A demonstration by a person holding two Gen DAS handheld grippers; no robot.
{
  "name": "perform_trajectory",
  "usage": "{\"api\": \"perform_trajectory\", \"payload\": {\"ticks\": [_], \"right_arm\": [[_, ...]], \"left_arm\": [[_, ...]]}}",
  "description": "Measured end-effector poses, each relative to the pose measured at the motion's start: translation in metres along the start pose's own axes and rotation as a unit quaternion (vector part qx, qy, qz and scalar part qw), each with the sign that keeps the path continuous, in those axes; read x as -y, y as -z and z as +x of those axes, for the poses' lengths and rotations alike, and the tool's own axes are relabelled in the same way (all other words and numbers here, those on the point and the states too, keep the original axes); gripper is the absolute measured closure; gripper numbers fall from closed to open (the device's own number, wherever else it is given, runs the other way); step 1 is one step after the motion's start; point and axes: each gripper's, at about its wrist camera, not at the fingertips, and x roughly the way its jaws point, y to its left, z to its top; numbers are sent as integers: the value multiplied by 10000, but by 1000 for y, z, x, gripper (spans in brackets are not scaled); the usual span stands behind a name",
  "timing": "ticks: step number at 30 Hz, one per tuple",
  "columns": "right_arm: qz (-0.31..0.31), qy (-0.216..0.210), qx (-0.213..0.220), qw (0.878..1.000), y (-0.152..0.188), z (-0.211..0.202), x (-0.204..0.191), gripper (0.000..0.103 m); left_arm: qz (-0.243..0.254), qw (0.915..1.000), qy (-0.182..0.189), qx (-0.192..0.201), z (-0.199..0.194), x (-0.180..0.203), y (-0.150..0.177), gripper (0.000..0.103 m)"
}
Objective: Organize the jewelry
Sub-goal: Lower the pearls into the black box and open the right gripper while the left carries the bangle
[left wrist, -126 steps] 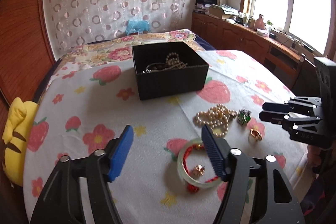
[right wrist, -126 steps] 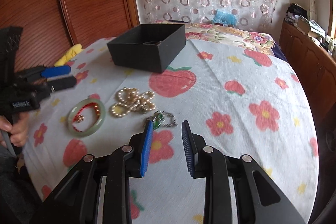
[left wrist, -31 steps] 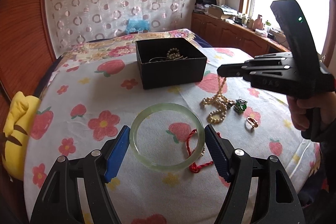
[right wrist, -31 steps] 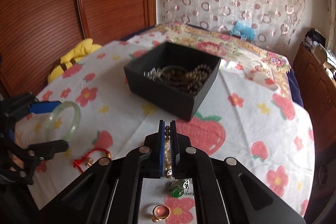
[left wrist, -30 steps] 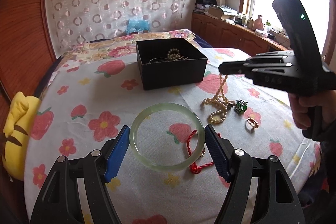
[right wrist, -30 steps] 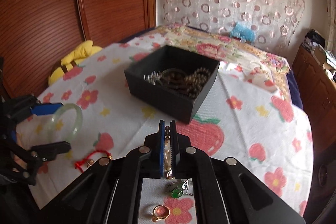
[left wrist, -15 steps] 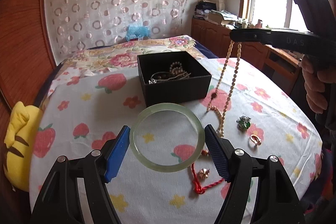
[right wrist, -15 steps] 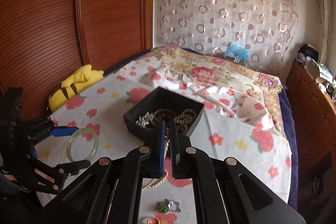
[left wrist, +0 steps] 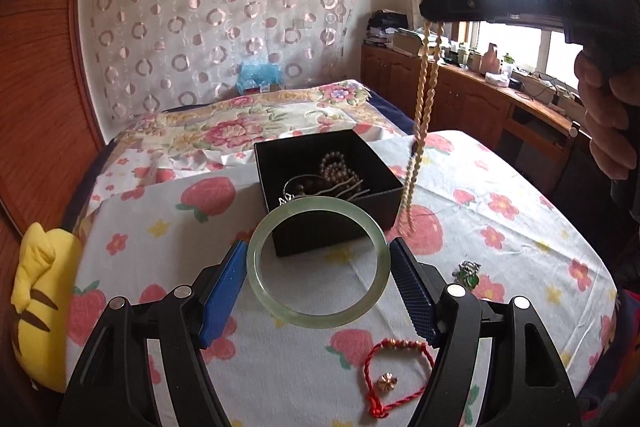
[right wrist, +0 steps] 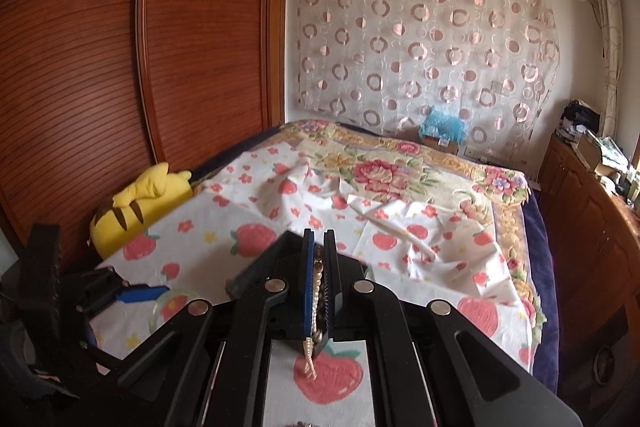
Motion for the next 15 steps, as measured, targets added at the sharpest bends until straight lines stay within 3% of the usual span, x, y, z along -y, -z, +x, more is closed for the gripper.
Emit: {"api": "perform_trajectory", "payload": {"ticks": [15], "right_arm": [[173, 101, 436, 9988, -56, -2, 15, 98]], "left_arm": [[-44, 9999, -115, -6, 21, -13, -21, 34]]}}
